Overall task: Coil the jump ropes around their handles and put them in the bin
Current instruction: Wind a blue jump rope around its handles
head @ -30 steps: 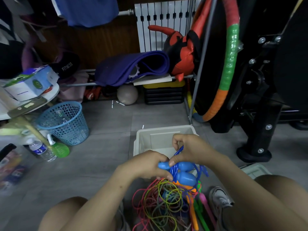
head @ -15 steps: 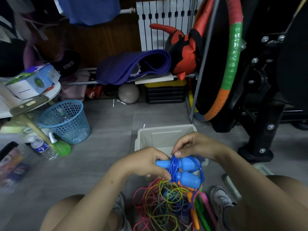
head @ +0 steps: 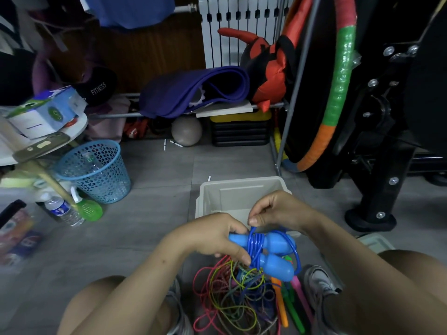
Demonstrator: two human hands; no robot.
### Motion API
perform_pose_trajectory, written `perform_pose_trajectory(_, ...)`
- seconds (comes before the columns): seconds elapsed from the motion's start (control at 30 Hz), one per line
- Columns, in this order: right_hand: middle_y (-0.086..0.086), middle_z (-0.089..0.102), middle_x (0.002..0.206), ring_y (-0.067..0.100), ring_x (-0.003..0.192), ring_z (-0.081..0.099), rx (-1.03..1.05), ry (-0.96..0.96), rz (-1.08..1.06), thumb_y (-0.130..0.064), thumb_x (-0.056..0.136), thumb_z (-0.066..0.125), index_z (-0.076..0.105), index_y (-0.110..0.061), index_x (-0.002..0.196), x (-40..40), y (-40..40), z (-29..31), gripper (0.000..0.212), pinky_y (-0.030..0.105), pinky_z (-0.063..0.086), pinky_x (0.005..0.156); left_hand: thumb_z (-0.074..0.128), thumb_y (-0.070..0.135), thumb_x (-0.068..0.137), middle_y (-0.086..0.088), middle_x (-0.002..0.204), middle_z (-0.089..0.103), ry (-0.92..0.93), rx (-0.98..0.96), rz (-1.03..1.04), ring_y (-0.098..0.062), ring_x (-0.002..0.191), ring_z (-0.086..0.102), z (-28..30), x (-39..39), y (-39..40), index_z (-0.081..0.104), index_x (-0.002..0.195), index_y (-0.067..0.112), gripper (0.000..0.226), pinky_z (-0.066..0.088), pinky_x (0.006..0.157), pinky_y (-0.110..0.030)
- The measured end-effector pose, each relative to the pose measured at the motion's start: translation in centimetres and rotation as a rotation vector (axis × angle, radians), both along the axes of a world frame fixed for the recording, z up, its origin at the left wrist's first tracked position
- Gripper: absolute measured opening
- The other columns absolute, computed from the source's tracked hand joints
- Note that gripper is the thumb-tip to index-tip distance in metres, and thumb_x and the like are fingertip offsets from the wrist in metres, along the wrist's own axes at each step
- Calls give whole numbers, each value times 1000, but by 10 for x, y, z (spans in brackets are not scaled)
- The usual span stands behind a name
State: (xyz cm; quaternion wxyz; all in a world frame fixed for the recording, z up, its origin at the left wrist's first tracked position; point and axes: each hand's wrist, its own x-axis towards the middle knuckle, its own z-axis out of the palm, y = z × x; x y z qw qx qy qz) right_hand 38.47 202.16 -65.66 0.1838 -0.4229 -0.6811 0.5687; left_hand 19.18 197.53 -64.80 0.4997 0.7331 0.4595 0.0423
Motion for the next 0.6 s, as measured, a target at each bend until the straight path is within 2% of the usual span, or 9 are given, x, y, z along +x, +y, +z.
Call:
perform_pose_trajectory(0.1, -6, 66, 58, 2, 56, 56, -92, 41, -5, -19, 71, 74, 70, -19, 65, 2, -2, 1, 8, 18, 47, 60, 81, 21, 74, -4, 64, 60, -78, -7, 56, -20, 55, 46, 3, -7, -1, 66, 72, 20, 14, 36, 48, -20)
perform_pose_trajectory(0.2, 3, 68, 63, 9, 54, 60, -199, 140, -37, -37, 70, 64, 72, -13, 68, 6, -4, 3, 26, 21, 50, 56, 80, 29, 68, -5, 65, 61, -173, -8, 96, -18, 54, 45, 6, -10, 0, 67, 67, 30, 13, 36, 48, -21)
perform_pose_trajectory(0.27, 6, 70, 68, 11, 58, 63, -237, 190, -61, -44, 75, 55, 74, -14, 68, 7, -6, 6, 37, 22, 51, 57, 79, 39, 62, -11, 67, 59, -197, 22, 129, -17, 53, 45, 6, -12, 0, 67, 69, 30, 16, 35, 50, -23)
perform_pose_trajectory(0.3, 7, 71, 72, 13, 61, 65, -251, 212, -72, -46, 77, 53, 75, -13, 72, 8, -7, 8, 40, 22, 52, 59, 79, 37, 63, -12, 67, 59, -212, 27, 145, -16, 52, 44, 7, -14, 0, 67, 70, 27, 17, 35, 50, -24)
perform_pose_trajectory(0.37, 13, 70, 86, 19, 74, 64, -259, 250, -78, -50, 78, 58, 74, -11, 85, 9, -8, 11, 43, 25, 52, 66, 78, 27, 71, -7, 66, 61, -250, 23, 183, -14, 49, 43, 7, -17, 0, 66, 71, 24, 12, 35, 49, -23)
perform_pose_trajectory(0.47, 18, 68, 100, 26, 89, 63, -241, 284, -107, -54, 69, 70, 73, -10, 94, 8, -11, 10, 51, 34, 49, 81, 74, 16, 80, 0, 63, 64, -301, 29, 254, -11, 44, 43, 6, -18, 2, 65, 67, 24, 17, 33, 47, -23)
perform_pose_trajectory(0.53, 17, 68, 108, 29, 100, 63, -232, 286, -105, -61, 60, 76, 71, -10, 99, 8, -12, 7, 64, 40, 46, 92, 74, 21, 77, -1, 62, 65, -330, 17, 288, -10, 41, 42, 5, -16, 3, 65, 68, 23, 13, 31, 44, -21)
perform_pose_trajectory(0.6, 14, 69, 106, 26, 98, 63, -236, 340, -79, -61, 56, 78, 73, -14, 96, 7, -15, 6, 62, 38, 46, 90, 75, 26, 74, -2, 62, 65, -351, 5, 321, -10, 40, 41, 4, -14, 3, 65, 73, 17, 13, 31, 42, -19)
